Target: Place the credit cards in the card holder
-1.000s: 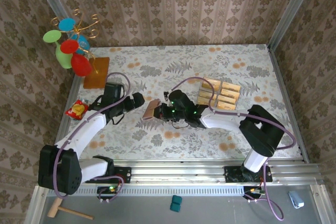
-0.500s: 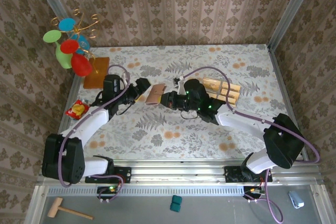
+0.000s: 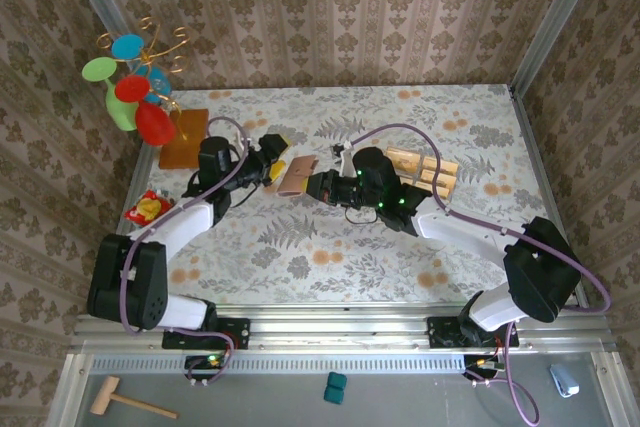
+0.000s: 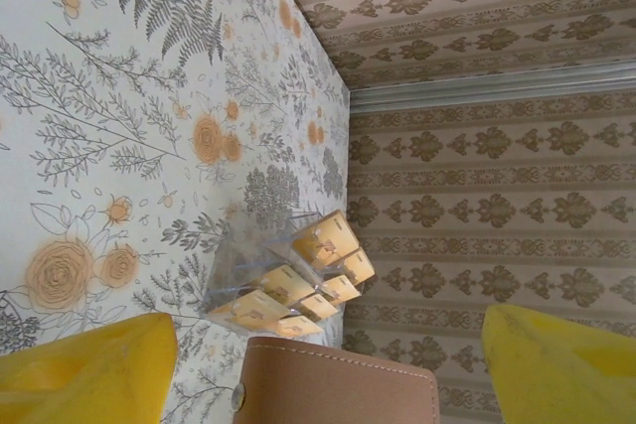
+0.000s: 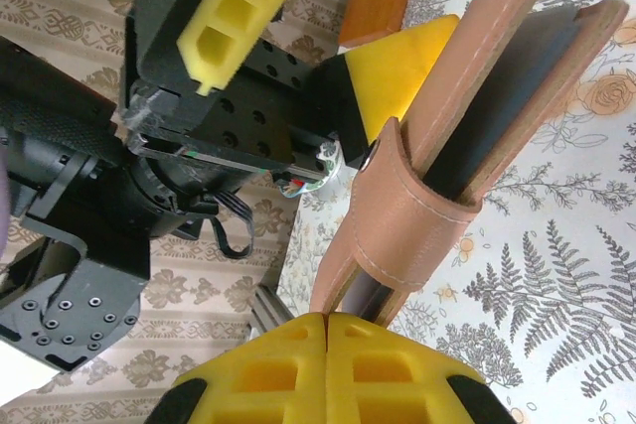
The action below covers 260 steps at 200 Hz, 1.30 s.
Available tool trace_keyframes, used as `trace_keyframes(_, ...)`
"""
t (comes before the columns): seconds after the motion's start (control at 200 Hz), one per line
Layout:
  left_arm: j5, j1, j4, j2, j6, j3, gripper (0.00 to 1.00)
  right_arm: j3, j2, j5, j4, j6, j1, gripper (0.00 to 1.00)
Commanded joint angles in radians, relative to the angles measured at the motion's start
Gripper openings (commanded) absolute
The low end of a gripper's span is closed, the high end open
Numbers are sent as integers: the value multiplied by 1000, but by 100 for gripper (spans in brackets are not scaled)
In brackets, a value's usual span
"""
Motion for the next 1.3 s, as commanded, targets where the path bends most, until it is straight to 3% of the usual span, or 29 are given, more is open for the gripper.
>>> trace_keyframes(0.0,29,-14,59,9,-33,-22,81,40,5,-26,36,-4,-8,0)
trace_keyframes(0.265,24,-23,73,14,-33,-38,80,30,4,-27,51,1,-13,0)
trace_keyframes(0.505,39,-40,223,46,-117,-49,68,9,25,-29,99,20,-13,0)
trace_keyframes(0.685,41,-43,305,60,-157,-67,54,-10,23,-23,101,18,-19,0)
trace_keyframes(1.13,17,-40,198,-2,-60,-52,19,-52,29,-8,90,24,-33,0)
trace_keyframes(1.295,-15,-39,1,-68,118,-14,11,-63,0,-1,23,3,-52,36)
